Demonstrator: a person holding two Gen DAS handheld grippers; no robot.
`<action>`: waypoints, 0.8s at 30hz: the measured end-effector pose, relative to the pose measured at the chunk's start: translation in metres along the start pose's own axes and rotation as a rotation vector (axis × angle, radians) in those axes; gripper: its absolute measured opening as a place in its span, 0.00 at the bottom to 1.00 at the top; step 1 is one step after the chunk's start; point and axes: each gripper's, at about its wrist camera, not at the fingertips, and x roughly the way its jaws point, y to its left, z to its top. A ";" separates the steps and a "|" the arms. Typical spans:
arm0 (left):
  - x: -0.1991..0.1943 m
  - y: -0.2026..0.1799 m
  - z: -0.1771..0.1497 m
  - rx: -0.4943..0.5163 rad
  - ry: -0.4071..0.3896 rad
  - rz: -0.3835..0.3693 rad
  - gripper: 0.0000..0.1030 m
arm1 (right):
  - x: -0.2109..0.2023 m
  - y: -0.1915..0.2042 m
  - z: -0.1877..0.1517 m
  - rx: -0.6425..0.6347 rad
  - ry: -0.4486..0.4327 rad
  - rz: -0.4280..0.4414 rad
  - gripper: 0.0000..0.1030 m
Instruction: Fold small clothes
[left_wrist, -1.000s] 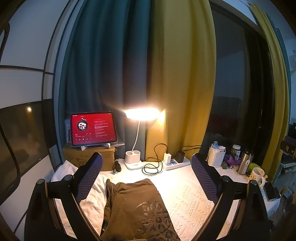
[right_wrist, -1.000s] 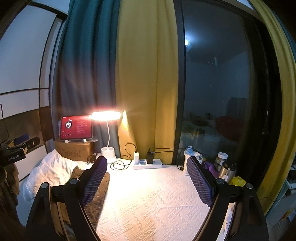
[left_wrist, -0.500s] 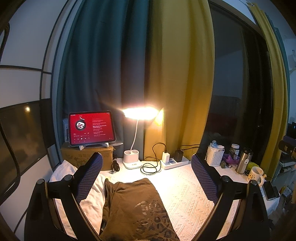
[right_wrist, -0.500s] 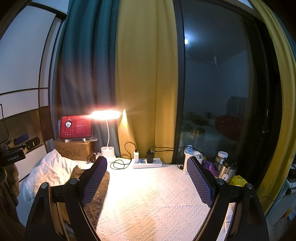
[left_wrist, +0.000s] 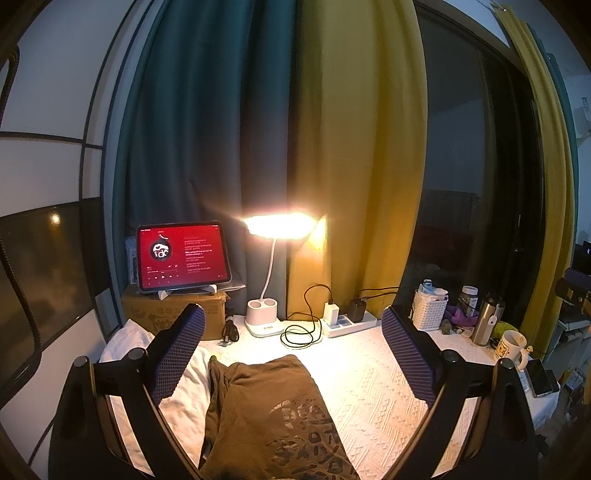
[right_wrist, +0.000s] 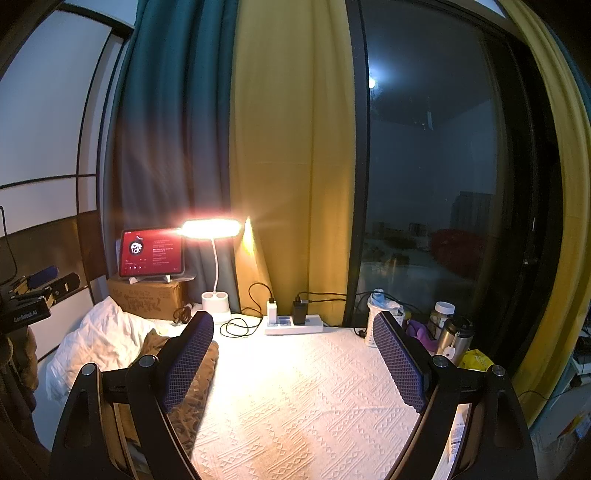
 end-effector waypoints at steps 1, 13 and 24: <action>0.000 0.000 0.000 0.001 -0.001 0.000 0.93 | 0.000 0.000 0.000 0.000 0.000 0.000 0.87; 0.000 -0.003 -0.001 0.005 0.002 -0.008 0.93 | 0.000 0.000 0.000 0.000 0.000 0.000 0.87; 0.001 -0.004 -0.001 0.002 0.003 -0.011 0.93 | -0.001 0.001 0.000 0.001 -0.001 -0.001 0.87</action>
